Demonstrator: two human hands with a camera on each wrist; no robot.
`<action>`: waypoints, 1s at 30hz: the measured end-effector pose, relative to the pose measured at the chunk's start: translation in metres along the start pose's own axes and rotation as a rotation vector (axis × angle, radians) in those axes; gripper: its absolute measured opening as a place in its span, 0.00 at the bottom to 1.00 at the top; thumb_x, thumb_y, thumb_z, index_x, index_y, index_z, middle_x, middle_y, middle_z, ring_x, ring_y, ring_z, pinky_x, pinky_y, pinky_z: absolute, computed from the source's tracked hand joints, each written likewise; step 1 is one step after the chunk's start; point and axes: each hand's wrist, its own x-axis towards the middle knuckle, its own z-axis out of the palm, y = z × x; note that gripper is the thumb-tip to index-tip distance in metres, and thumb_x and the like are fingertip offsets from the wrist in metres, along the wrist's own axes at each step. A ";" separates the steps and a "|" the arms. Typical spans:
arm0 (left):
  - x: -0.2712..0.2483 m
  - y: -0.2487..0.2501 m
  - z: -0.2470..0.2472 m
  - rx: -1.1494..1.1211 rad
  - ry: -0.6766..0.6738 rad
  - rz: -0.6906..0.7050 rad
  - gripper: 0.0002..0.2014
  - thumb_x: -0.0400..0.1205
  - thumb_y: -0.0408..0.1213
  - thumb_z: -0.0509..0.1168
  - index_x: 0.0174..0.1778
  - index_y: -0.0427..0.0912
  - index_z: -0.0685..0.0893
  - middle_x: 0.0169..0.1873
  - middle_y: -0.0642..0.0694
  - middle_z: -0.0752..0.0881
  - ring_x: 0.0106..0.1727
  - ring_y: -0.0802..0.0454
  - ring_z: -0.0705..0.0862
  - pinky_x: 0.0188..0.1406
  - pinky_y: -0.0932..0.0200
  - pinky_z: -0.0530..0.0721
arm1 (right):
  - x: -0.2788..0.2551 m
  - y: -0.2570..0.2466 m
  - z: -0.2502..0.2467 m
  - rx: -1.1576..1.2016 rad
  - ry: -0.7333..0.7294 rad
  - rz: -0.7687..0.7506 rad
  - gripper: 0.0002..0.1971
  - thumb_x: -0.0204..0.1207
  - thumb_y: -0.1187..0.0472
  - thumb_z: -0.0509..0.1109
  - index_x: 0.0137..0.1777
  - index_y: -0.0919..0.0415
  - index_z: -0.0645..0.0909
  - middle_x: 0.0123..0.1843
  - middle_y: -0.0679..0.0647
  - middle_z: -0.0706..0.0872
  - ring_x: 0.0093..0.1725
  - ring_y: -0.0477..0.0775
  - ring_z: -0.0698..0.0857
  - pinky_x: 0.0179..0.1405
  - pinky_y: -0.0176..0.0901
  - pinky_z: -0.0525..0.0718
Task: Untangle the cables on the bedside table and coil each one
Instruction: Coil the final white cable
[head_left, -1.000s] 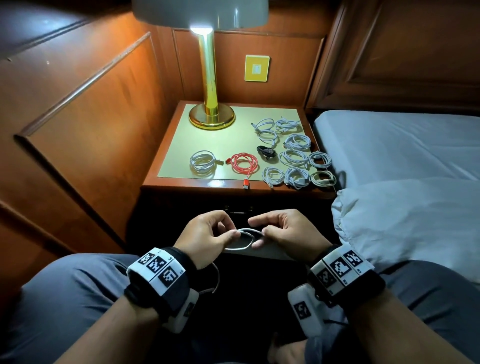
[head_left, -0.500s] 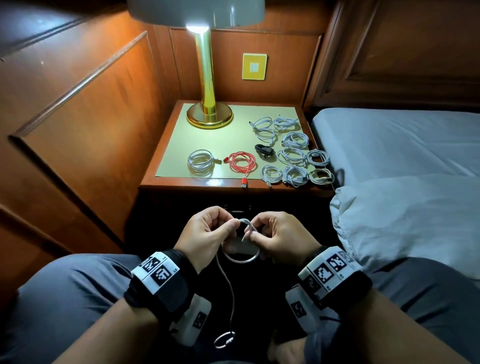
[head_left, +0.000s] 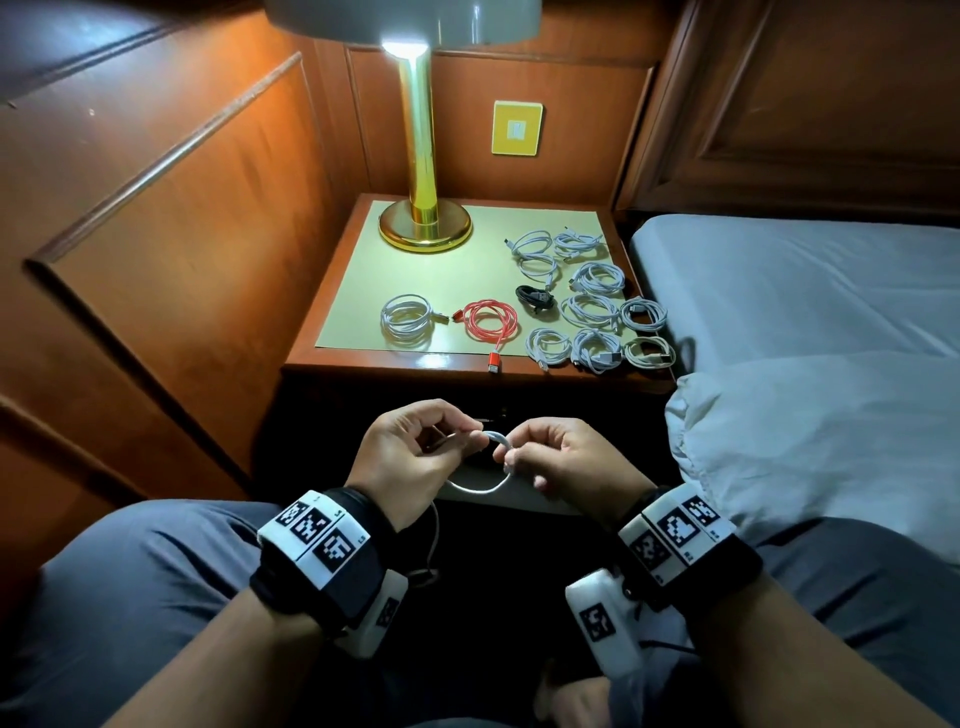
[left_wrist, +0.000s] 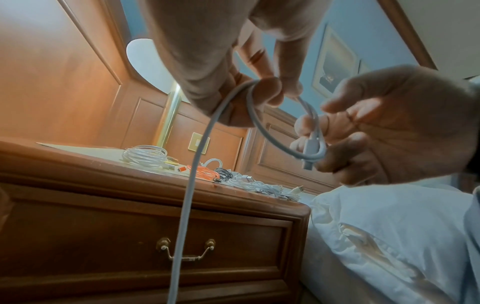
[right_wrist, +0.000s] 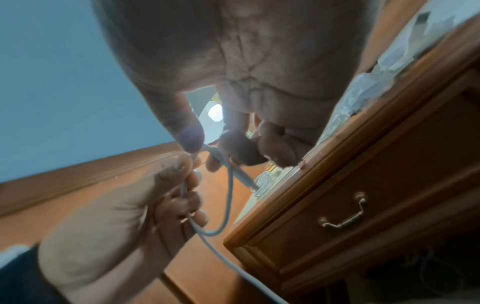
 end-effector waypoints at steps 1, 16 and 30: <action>0.000 0.000 0.000 -0.009 -0.004 0.011 0.05 0.74 0.22 0.77 0.39 0.36 0.90 0.38 0.41 0.92 0.40 0.53 0.90 0.47 0.61 0.87 | 0.000 -0.001 0.000 0.117 -0.033 0.037 0.10 0.82 0.67 0.65 0.44 0.62 0.88 0.35 0.52 0.86 0.25 0.44 0.76 0.23 0.35 0.69; -0.003 0.003 -0.009 0.093 -0.145 0.127 0.09 0.78 0.20 0.71 0.45 0.38 0.91 0.43 0.45 0.93 0.47 0.49 0.92 0.52 0.59 0.88 | -0.008 -0.006 -0.006 0.060 -0.172 0.001 0.14 0.84 0.52 0.67 0.40 0.52 0.91 0.23 0.54 0.78 0.24 0.49 0.75 0.27 0.39 0.71; -0.002 0.004 -0.010 0.155 -0.213 0.102 0.02 0.78 0.31 0.76 0.45 0.41 0.91 0.39 0.46 0.92 0.42 0.51 0.90 0.47 0.58 0.88 | -0.004 -0.004 -0.010 -0.221 -0.196 -0.119 0.10 0.86 0.59 0.65 0.51 0.49 0.88 0.49 0.63 0.89 0.39 0.58 0.90 0.34 0.39 0.82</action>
